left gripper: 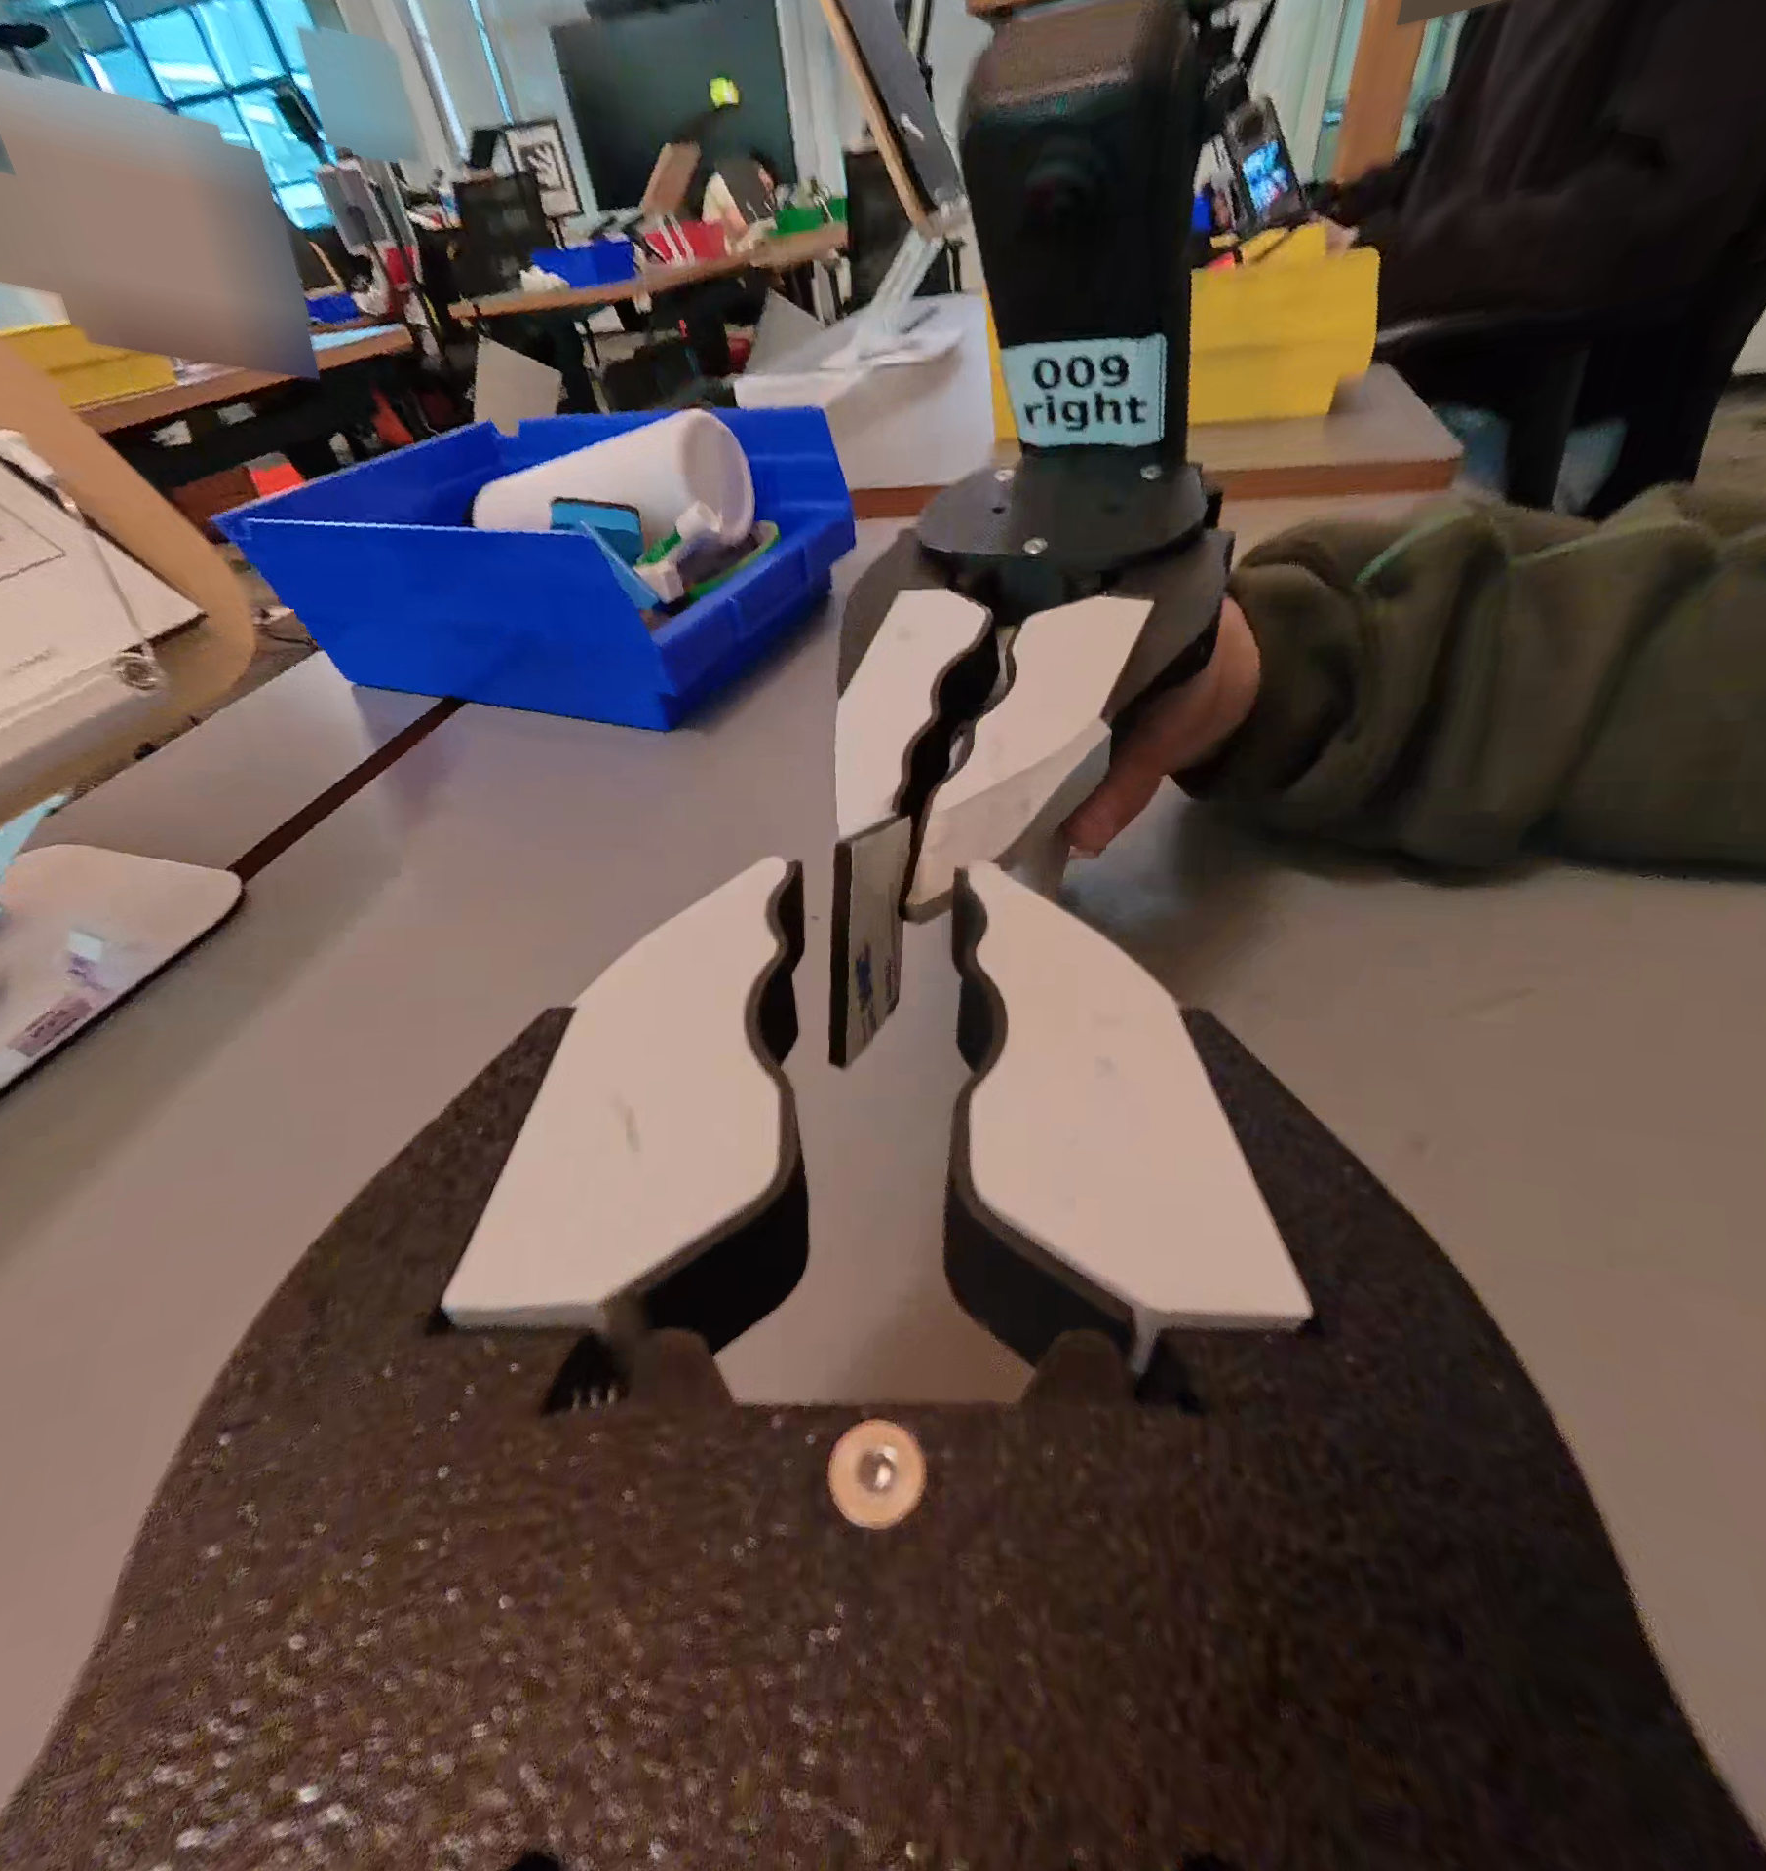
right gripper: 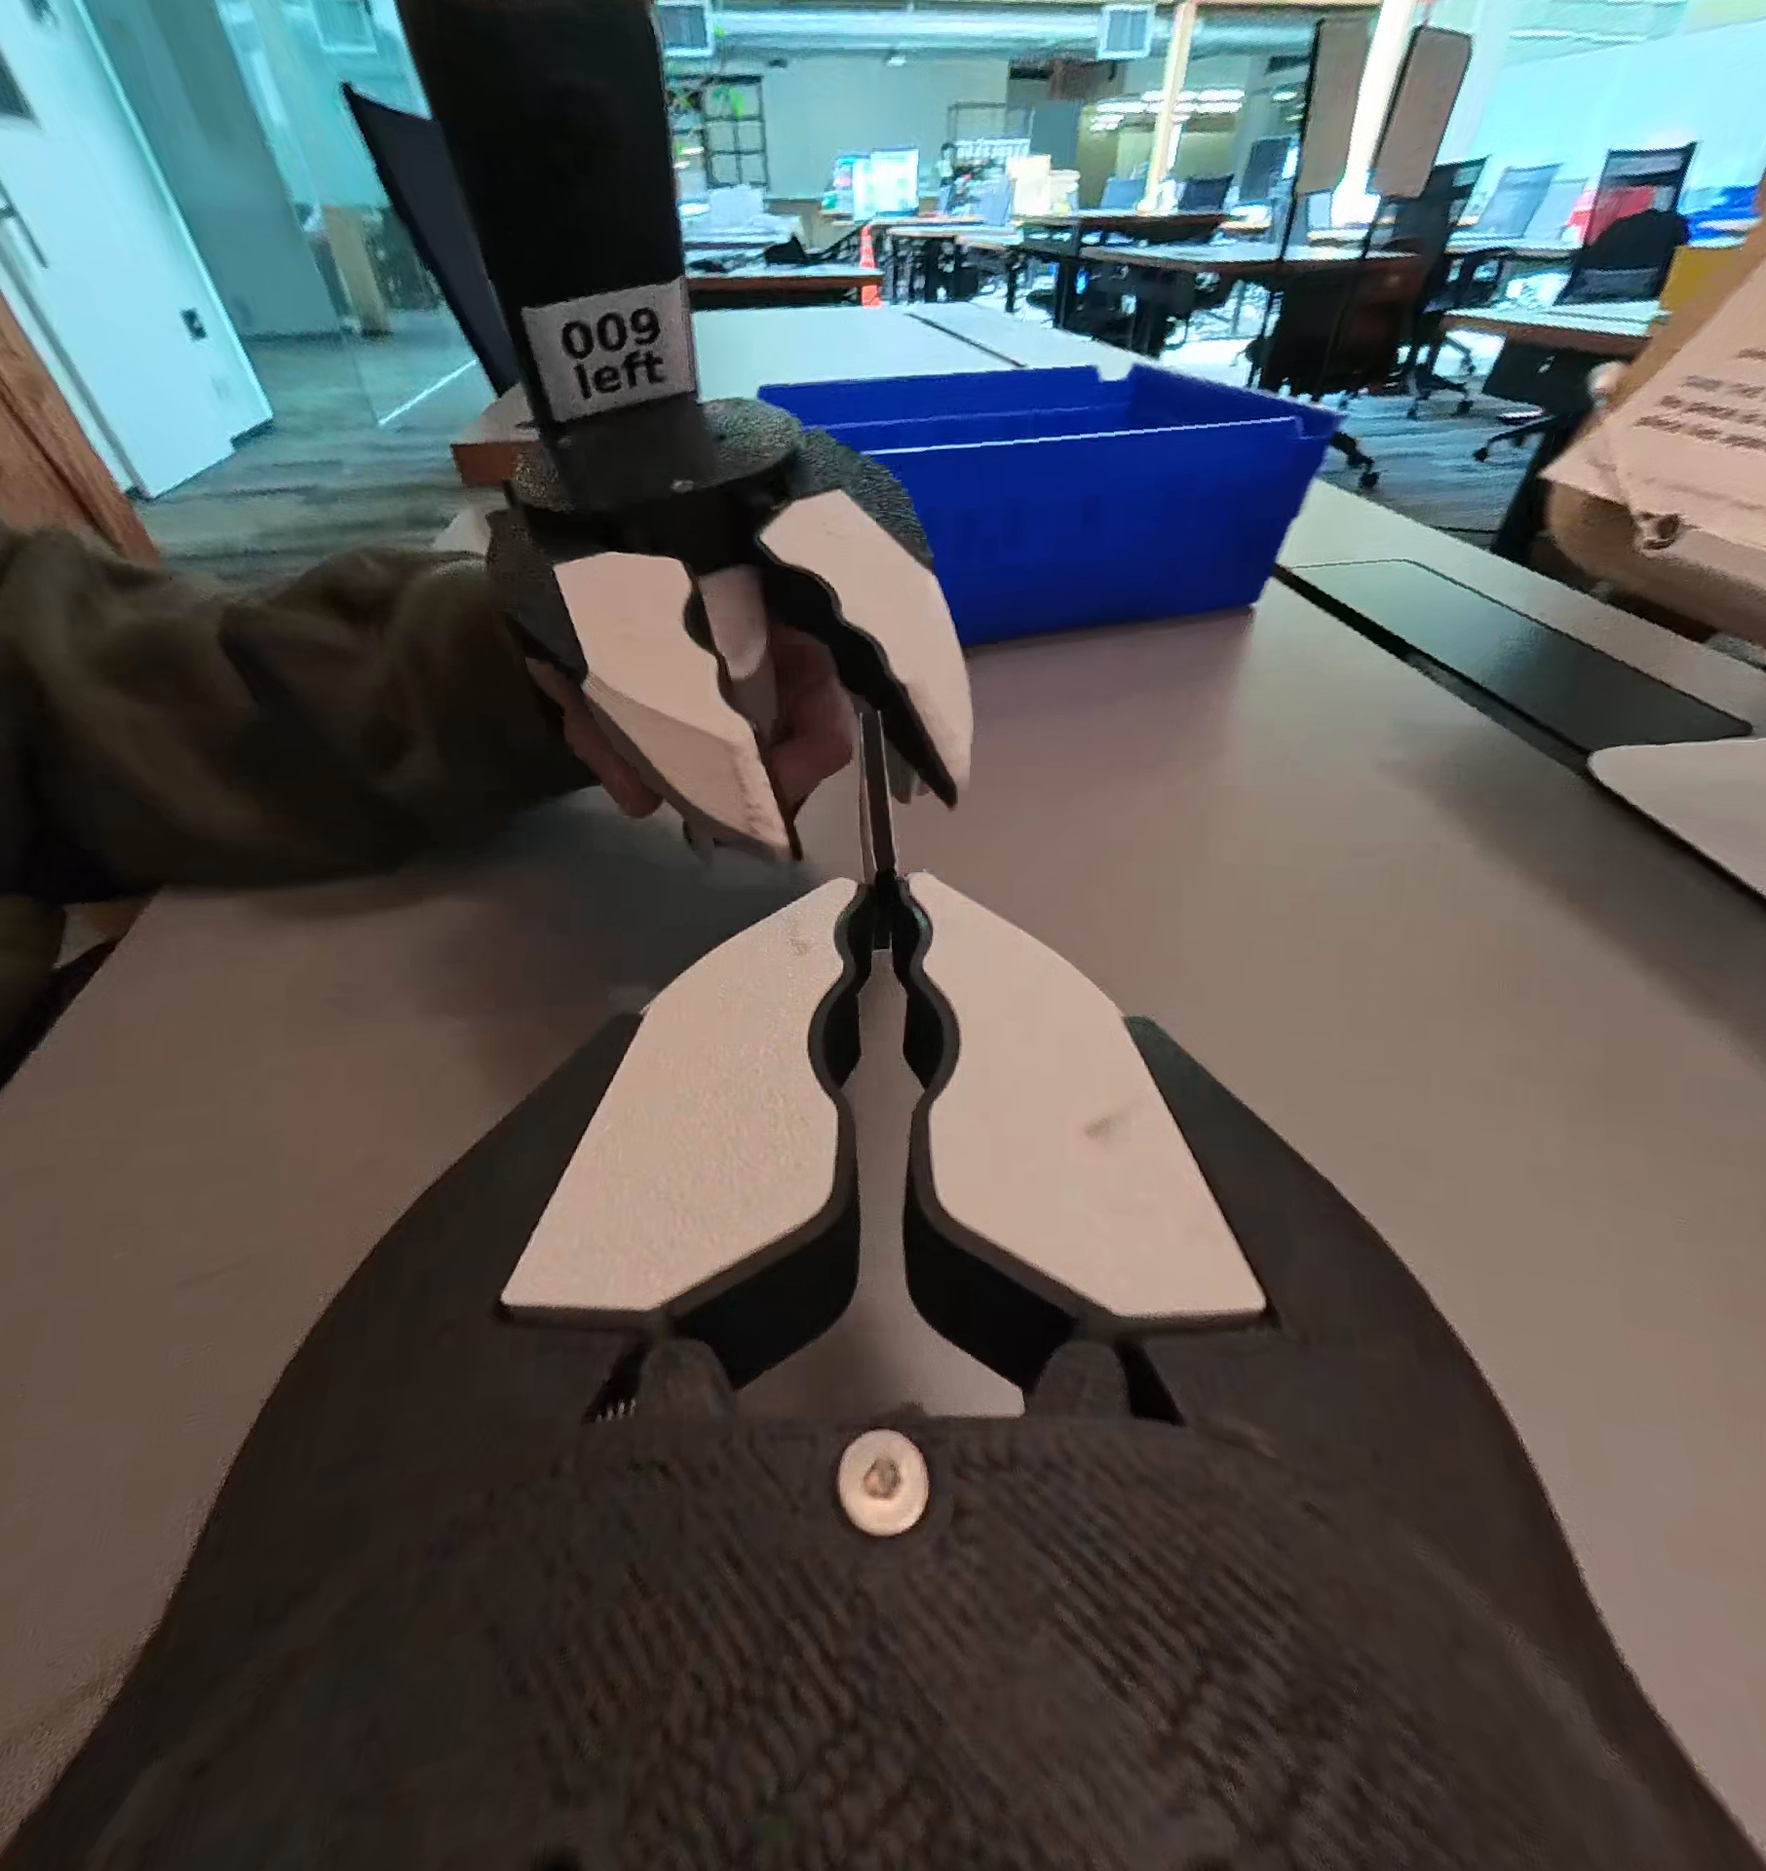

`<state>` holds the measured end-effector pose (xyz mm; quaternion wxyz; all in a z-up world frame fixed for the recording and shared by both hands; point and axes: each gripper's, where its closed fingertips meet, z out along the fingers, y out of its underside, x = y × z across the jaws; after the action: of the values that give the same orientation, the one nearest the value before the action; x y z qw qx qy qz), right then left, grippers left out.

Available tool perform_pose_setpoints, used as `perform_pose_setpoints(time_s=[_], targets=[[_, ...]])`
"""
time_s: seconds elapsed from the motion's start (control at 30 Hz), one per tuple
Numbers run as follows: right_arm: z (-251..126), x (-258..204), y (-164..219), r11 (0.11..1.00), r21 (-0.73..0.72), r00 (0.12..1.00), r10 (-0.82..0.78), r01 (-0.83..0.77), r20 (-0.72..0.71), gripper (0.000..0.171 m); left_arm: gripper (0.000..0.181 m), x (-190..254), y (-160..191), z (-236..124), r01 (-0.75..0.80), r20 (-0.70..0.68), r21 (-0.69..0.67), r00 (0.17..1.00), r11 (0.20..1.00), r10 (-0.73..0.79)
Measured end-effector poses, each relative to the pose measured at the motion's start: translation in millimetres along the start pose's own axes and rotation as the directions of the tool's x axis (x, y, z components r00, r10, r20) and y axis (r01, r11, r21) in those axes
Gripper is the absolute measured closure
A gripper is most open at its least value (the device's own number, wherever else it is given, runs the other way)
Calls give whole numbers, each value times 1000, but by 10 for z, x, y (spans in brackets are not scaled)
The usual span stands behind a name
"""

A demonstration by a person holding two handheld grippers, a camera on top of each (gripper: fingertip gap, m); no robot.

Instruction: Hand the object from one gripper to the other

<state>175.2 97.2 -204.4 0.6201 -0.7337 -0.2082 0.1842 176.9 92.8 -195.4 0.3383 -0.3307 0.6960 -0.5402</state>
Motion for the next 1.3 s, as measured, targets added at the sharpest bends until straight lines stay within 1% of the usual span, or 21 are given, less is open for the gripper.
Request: perform_pose_setpoints(time_s=[0.1,0.17,0.2,0.27,0.3,0.33,0.37,0.43,0.47,0.53,0.6,0.67,0.7,0.73,0.87,0.93,0.97,1.1,1.2,1.23,1.3], targets=[[61,-64,59,999,-36,1000,-22,23,21,168,178,70,25,33,-48,-25,-21,999,999,47],[61,-53,58,999,-31,1000,-23,23,13,167,178,50,20,36,-69,-7,-31,998,997,69],[59,-43,39,1000,-15,1000,-19,19,4,167,178,34,-1,34,-54,1,-21,999,998,54],[52,-23,-31,998,57,1000,-4,5,-13,164,178,-19,-88,11,15,18,44,1000,999,-16],[55,-10,-58,996,90,1000,11,-9,-20,154,178,-57,-150,-10,64,27,98,997,993,-67],[62,6,-77,994,105,999,28,-25,-27,144,178,-75,-214,-34,122,14,153,992,981,-126],[69,14,-90,993,116,999,41,-37,-31,138,178,-79,-276,-55,178,-14,205,984,962,-179],[81,9,-136,987,153,998,55,-49,-35,133,178,-94,-378,-96,260,-57,292,965,920,-255],[86,-9,-170,983,178,998,56,-50,-28,134,178,-91,-417,-114,286,-80,322,958,902,-275],[97,-55,-228,974,217,998,62,-60,-5,144,179,-91,-460,-141,315,-110,358,949,879,-296],[107,-61,-274,967,245,997,73,-69,-10,146,178,-96,-470,-155,319,-115,380,948,868,-298],[107,-92,-311,962,267,998,61,-58,-4,151,179,-86,-456,-146,325,-124,371,946,870,-301],[102,-87,-317,963,268,999,47,-40,-17,159,179,-85,-455,-143,323,-123,373,946,870,-299],[92,-75,-317,964,266,999,29,-18,-34,163,178,-81,-454,-140,324,-125,373,946,870,-299],[84,-74,-283,973,229,999,28,-23,-18,165,178,-61,-433,-121,311,-124,355,950,882,-285],[63,-69,-259,981,190,1000,27,-26,-4,166,176,-27,-407,-120,301,-142,312,953,901,-269],[47,-56,-229,988,157,1000,13,-12,-10,167,173,-33,-367,-113,286,-128,275,957,918,-260],[-21,-14,-47,996,-14,996,-86,86,-36,168,165,-28,-145,-84,128,-56,98,991,987,-123],[-22,-30,28,994,-67,996,-87,86,-15,168,164,9,-16,-53,16,-38,-3,999,1000,-16],[-14,-47,50,992,-82,996,-92,92,-4,168,171,0,7,-47,-18,-21,-23,1000,1000,18],[-4,-48,71,989,-99,993,-115,114,-10,168,171,-13,18,-48,-79,1,-46,997,996,79]])
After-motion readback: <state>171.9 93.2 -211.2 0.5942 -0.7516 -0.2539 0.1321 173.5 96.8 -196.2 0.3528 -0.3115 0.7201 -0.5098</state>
